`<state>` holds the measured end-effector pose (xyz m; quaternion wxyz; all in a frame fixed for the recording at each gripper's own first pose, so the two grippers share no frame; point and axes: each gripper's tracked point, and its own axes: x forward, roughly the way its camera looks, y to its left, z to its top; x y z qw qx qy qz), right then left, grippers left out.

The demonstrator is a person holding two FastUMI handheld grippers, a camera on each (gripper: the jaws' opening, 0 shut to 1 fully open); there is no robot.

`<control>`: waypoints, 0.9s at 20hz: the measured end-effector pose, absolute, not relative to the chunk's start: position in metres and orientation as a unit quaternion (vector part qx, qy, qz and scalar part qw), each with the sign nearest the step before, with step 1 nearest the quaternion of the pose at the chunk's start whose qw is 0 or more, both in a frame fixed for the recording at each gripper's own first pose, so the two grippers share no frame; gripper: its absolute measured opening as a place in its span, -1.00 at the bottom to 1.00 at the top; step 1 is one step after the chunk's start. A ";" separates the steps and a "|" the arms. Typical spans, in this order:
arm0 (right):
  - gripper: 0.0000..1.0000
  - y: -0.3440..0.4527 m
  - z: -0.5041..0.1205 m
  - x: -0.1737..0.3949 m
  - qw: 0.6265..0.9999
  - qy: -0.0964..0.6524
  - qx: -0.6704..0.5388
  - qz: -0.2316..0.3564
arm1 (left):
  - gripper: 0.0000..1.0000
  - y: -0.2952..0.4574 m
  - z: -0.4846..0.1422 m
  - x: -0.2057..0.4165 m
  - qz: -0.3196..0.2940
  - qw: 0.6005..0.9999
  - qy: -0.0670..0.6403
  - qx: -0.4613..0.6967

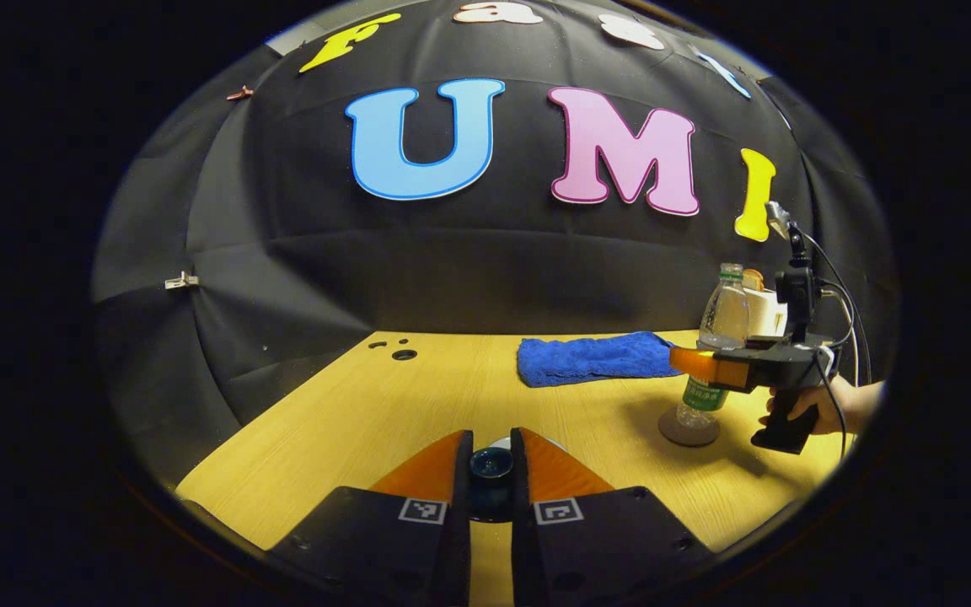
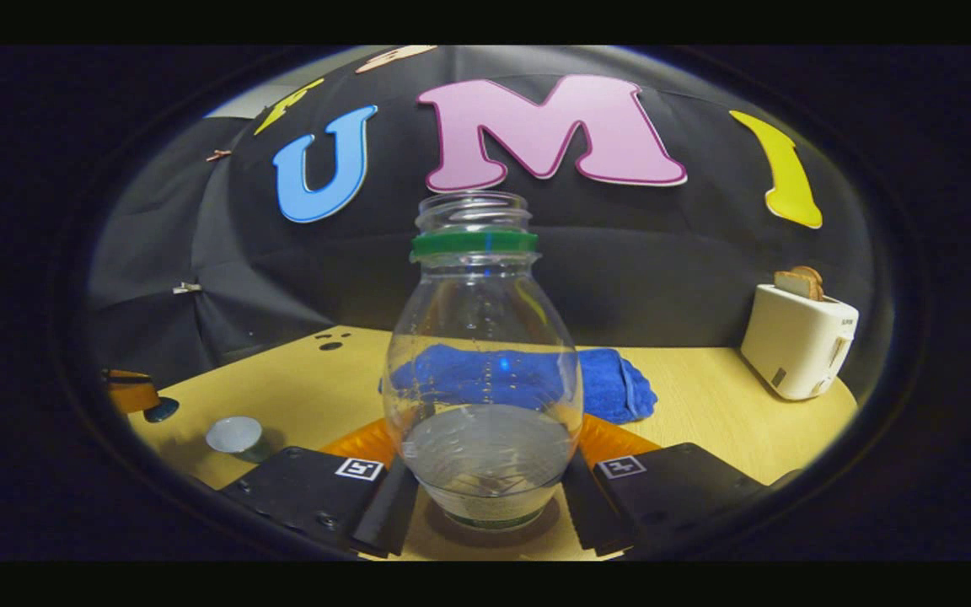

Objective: Open the teacup lid with one hand, grasp the water bottle and pour water into the teacup with the other hand; after pouring, place the water bottle on the coaster and then close the teacup lid.

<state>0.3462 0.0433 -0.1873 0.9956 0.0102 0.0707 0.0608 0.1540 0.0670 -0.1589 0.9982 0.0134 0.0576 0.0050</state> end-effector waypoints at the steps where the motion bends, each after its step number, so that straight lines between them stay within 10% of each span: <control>1: 0.53 0.045 -0.183 0.350 0.997 0.055 0.012 0.060 | -0.47 0.066 -0.159 0.155 0.004 0.998 0.057 0.012; 18: 1.00 0.025 -0.201 0.310 0.995 0.102 -0.005 0.019 | -0.47 0.063 -0.133 0.158 0.003 1.000 0.027 0.012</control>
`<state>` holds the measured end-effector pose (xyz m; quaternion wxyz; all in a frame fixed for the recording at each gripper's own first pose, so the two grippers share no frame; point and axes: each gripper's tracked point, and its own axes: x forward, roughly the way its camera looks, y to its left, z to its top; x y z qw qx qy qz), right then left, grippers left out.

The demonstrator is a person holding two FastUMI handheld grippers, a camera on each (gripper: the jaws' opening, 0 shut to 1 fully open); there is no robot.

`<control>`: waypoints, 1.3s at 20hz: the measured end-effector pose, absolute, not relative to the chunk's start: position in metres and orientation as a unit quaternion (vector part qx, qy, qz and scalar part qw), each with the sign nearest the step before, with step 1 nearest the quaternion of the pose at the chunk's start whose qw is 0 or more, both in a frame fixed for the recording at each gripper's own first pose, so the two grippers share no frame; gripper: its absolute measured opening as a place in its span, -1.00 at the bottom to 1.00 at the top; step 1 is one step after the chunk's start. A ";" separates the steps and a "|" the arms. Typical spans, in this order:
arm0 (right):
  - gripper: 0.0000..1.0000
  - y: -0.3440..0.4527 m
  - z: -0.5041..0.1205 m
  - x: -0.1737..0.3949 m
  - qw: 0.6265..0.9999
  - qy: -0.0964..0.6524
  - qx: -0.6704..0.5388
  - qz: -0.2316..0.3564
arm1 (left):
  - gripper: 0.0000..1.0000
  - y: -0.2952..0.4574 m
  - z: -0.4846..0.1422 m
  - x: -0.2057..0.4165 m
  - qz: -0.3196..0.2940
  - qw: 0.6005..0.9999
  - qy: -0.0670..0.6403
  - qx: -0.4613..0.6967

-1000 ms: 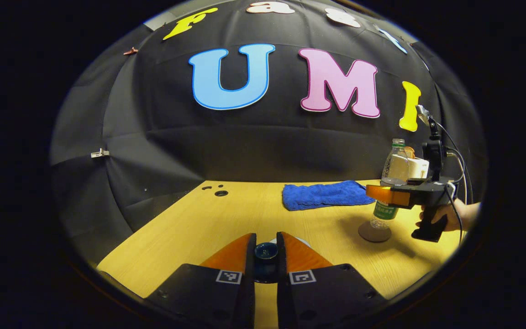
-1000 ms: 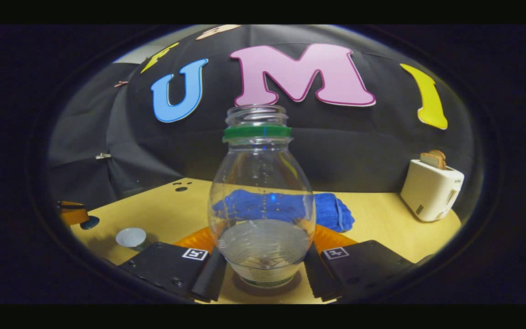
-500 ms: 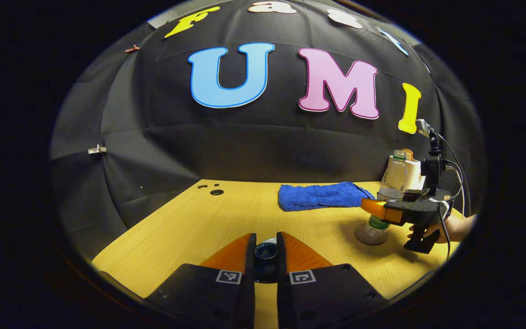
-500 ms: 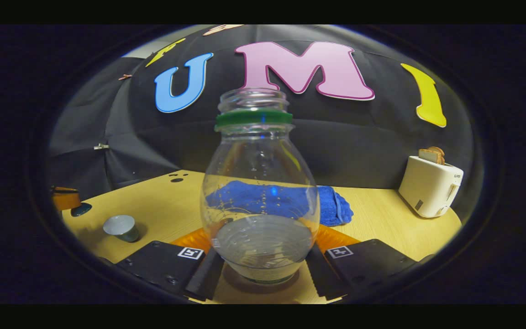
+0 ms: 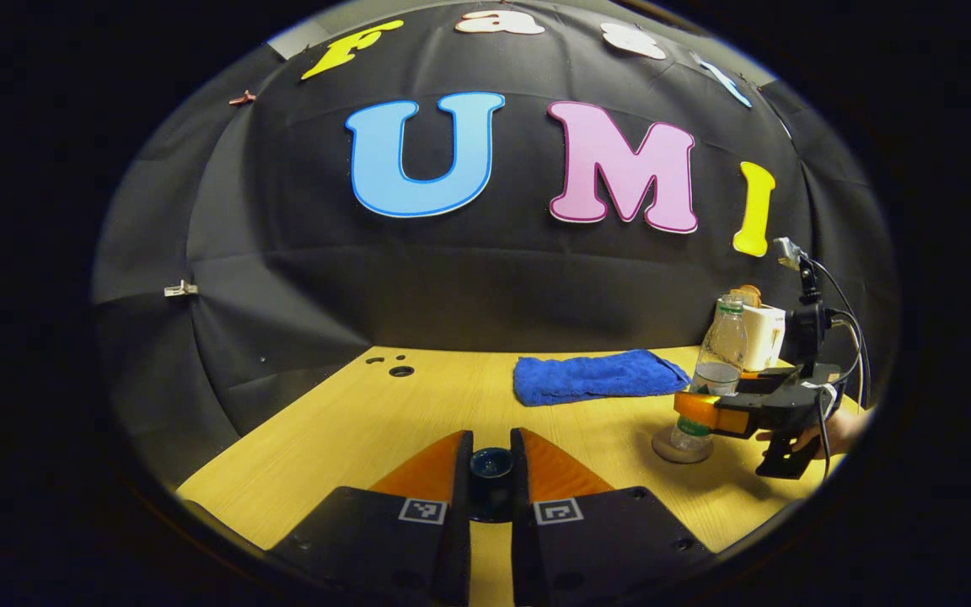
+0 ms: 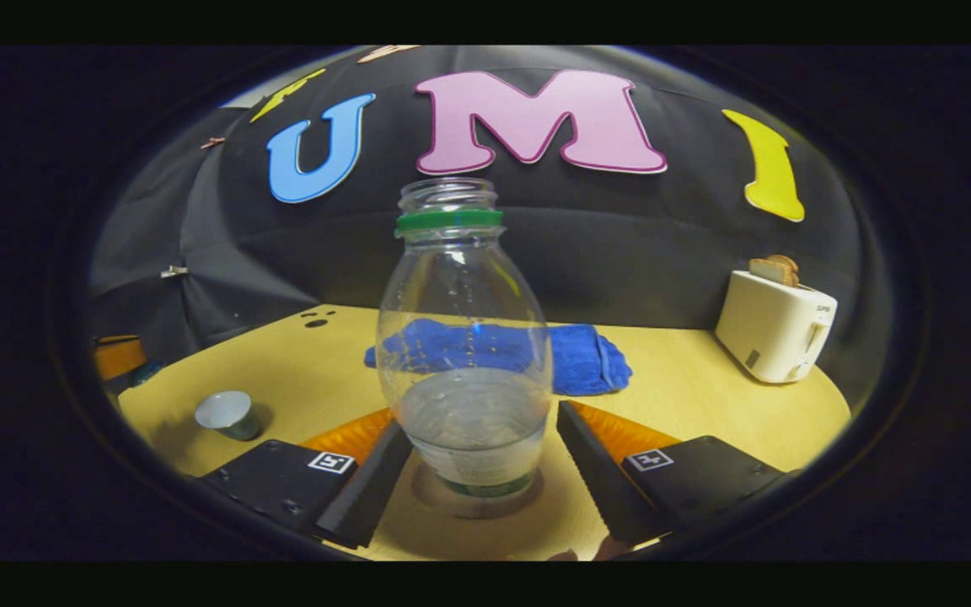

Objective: Open the teacup lid with one hand, grasp the water bottle and pour water into the teacup with the other hand; after pouring, place the water bottle on the coaster and then close the teacup lid.

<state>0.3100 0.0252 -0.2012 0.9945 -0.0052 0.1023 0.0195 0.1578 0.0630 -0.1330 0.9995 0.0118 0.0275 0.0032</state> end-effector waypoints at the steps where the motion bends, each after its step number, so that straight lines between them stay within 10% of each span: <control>1: 1.00 0.024 -0.203 0.304 0.994 0.107 -0.002 0.019 | -0.47 0.063 -0.130 0.160 0.003 1.000 0.025 0.013; 21: 1.00 0.020 -0.222 0.193 0.984 0.169 0.047 0.017 | -0.52 0.042 -0.205 0.227 -0.007 0.999 0.039 0.022; 26: 0.98 0.018 -0.218 0.190 0.984 0.169 0.058 0.012 | -0.26 0.044 -0.202 0.223 -0.004 0.999 0.037 0.017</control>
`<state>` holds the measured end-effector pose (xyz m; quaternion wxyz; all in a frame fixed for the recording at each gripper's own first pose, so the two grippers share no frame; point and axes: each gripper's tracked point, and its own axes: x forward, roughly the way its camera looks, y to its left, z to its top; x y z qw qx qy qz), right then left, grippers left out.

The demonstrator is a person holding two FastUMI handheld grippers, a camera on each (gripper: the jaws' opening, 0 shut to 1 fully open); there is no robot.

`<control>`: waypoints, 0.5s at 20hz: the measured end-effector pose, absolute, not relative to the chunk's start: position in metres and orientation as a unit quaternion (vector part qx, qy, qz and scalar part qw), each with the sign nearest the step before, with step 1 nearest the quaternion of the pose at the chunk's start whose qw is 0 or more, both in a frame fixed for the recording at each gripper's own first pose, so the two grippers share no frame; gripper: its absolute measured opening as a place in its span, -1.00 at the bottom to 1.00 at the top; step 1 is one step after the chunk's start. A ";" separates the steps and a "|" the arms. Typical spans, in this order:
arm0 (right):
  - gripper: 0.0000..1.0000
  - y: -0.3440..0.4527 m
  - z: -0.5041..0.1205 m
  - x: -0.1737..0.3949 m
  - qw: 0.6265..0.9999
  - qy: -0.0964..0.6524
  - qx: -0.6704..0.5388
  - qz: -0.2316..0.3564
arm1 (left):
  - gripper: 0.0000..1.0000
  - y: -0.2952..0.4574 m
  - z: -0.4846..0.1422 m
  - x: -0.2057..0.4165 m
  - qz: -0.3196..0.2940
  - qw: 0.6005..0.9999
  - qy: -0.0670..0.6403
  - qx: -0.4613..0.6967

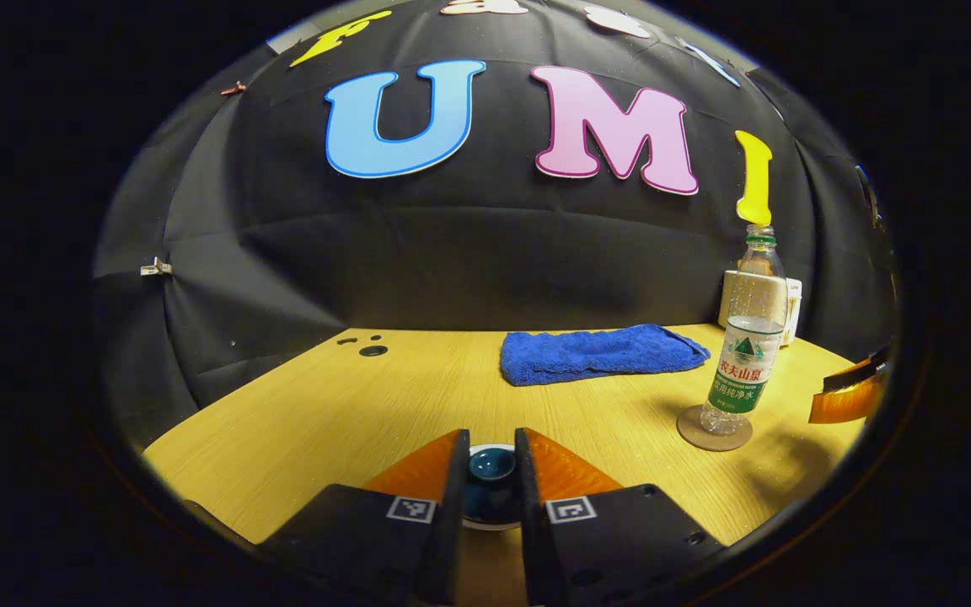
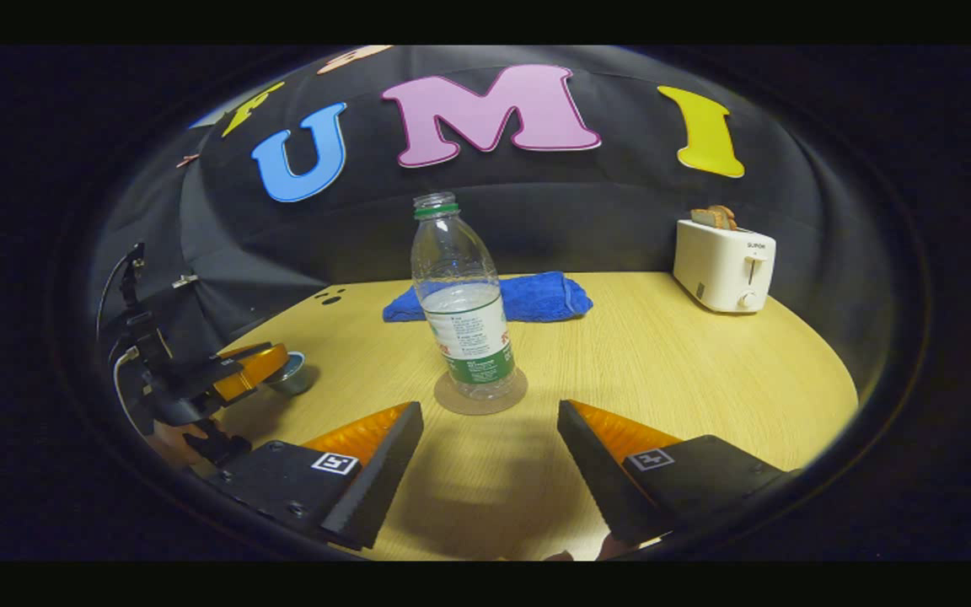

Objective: Open the teacup lid with one hand, grasp the water bottle and pour water into the teacup with the other hand; after pouring, place the water bottle on the coaster and then close the teacup lid.

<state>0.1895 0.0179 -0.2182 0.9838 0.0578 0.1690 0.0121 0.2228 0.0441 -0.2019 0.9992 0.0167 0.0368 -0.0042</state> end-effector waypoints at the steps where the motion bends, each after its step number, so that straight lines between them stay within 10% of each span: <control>1: 0.99 0.016 -0.215 0.188 0.984 0.169 0.059 0.009 | 0.05 0.044 -0.197 0.220 -0.002 0.999 0.034 0.016; 5: 0.98 0.015 -0.183 0.177 0.983 0.165 0.077 0.008 | 0.98 0.049 -0.156 0.189 0.008 0.999 0.031 0.026; 10: 0.98 0.013 -0.101 0.156 0.990 0.122 0.062 0.017 | 0.95 0.038 -0.070 0.123 0.013 1.000 0.020 0.013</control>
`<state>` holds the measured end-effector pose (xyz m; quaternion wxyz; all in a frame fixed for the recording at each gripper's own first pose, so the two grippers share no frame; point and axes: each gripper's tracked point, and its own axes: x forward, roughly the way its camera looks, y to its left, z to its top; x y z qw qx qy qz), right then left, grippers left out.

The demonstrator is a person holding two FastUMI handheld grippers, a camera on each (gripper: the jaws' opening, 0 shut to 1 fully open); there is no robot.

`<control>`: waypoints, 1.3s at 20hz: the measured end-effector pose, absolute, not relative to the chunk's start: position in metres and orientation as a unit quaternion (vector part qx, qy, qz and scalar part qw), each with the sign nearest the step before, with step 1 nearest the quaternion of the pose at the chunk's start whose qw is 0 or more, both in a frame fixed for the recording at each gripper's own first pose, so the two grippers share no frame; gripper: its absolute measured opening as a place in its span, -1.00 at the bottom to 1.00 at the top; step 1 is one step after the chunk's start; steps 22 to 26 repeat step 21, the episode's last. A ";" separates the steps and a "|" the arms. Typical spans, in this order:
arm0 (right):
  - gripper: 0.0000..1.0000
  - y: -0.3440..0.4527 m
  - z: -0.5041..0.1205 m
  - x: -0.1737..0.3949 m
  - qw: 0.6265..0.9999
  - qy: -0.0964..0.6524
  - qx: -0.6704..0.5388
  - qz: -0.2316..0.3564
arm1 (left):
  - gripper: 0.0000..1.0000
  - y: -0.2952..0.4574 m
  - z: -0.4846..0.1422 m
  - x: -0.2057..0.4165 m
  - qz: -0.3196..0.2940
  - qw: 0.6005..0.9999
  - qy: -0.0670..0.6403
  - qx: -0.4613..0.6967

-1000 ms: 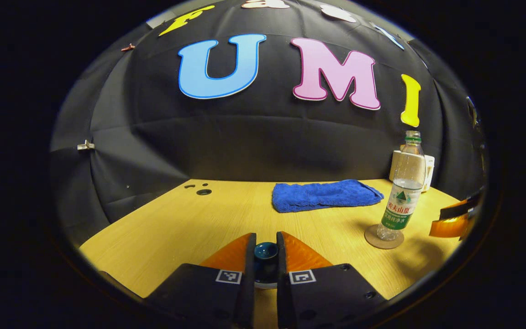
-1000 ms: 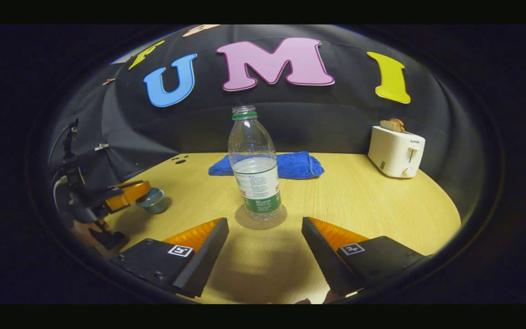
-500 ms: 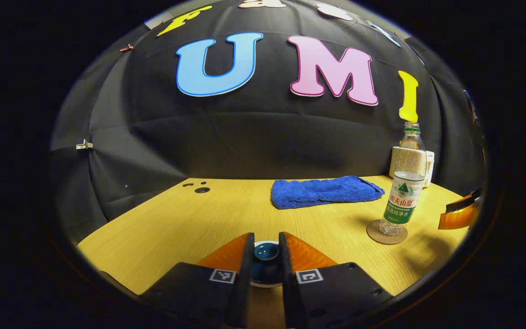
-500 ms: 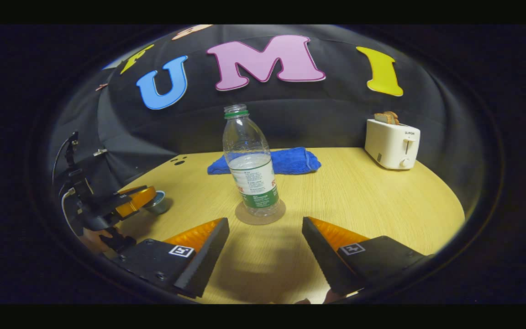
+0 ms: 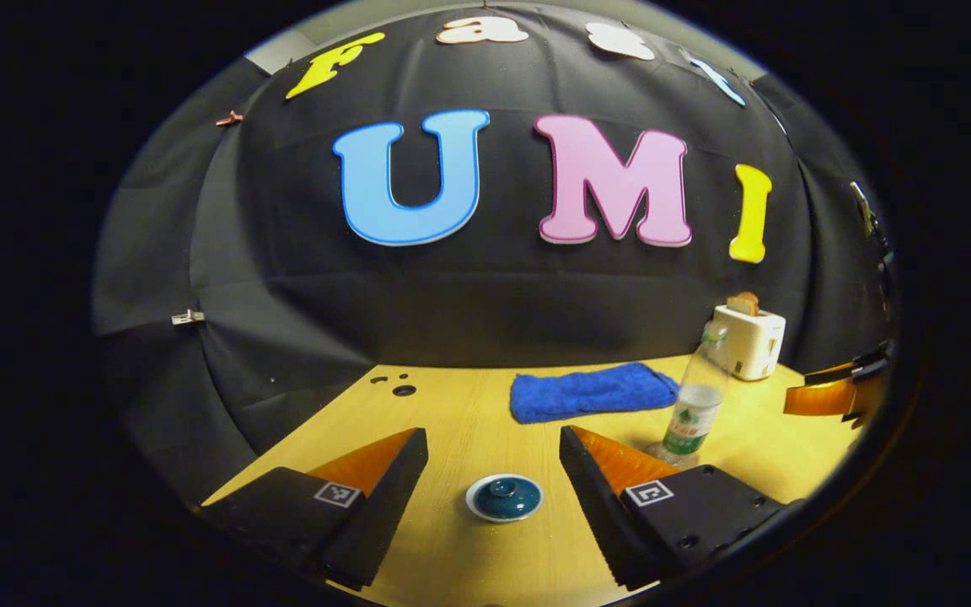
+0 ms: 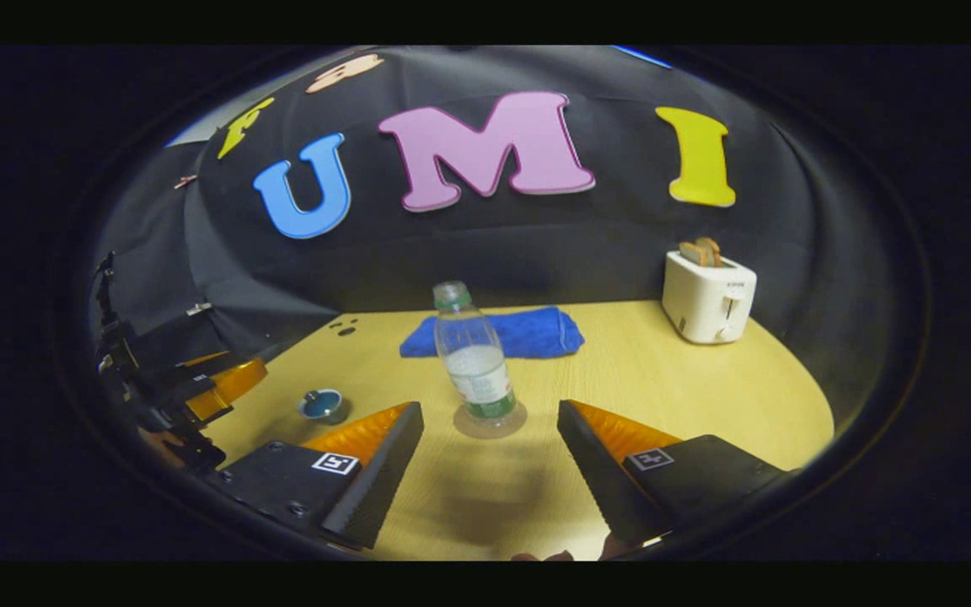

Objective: Open the teacup lid with one hand, grasp the water bottle and pour water into the teacup with the other hand; after pouring, place the water bottle on the coaster and then close the teacup lid.

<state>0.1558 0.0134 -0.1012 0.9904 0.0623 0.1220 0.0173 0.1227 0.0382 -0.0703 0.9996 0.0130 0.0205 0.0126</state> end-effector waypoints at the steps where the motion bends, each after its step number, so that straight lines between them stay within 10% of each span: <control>1: 0.99 0.010 -0.085 0.152 0.992 0.112 0.059 0.016 | 0.95 0.033 -0.054 0.112 0.012 1.000 0.016 0.000; 26: 0.98 0.019 -0.004 0.044 0.992 0.085 0.088 -0.018 | 0.96 0.015 0.060 0.004 -0.020 0.999 -0.022 -0.037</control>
